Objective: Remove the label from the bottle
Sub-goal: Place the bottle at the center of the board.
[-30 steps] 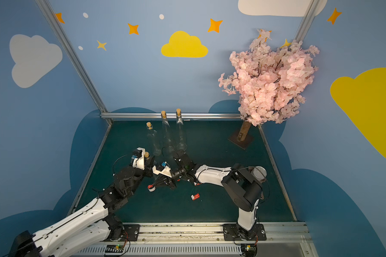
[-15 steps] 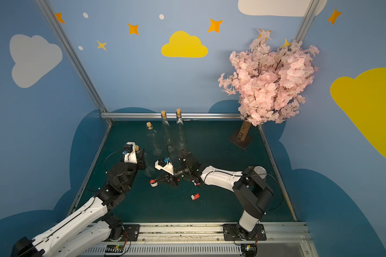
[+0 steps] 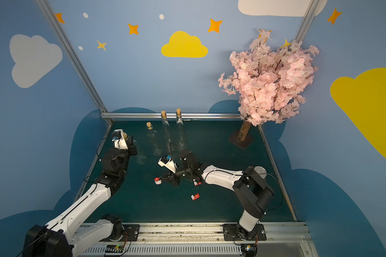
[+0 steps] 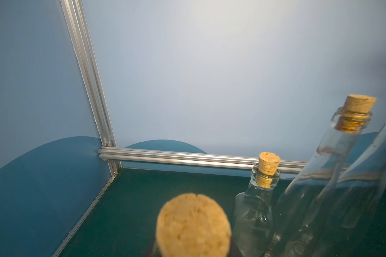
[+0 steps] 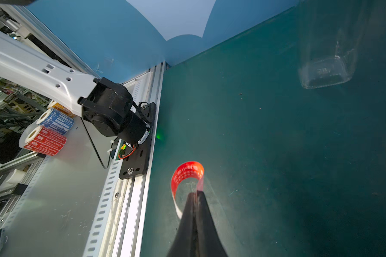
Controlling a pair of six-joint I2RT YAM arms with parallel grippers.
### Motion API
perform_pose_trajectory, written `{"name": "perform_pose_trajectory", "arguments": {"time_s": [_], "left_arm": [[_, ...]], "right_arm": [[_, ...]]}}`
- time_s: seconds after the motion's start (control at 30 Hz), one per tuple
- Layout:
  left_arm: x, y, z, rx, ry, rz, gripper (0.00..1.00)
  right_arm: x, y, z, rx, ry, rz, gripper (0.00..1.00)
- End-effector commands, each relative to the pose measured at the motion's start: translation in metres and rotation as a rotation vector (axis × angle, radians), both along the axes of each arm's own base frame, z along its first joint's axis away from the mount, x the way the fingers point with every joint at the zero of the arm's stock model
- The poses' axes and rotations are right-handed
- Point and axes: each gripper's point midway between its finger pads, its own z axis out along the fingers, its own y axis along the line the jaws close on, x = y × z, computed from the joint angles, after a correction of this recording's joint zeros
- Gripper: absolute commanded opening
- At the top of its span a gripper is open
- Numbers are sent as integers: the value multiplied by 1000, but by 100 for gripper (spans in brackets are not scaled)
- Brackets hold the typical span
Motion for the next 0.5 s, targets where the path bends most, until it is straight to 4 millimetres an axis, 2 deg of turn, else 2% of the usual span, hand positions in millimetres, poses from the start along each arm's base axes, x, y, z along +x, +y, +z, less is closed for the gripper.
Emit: {"name": "perform_pose_trajectory", "arguments": {"time_s": [0.0,0.1,0.3,0.47], "left_arm": [[12,2,44,-42,-143,-32,3],[25,0,46,-29,-141,-54,3],[46,-4,46,10,-139,-63,3],[60,-5,38,27,-117,-61,3]], "right_arm": [[14,1,5,-26,55,-58,0],[23,-1,2,-62,118,-97,0],[29,-5,0,-69,169,-130,0],[35,-6,-4,-93,241,-149,0]]}}
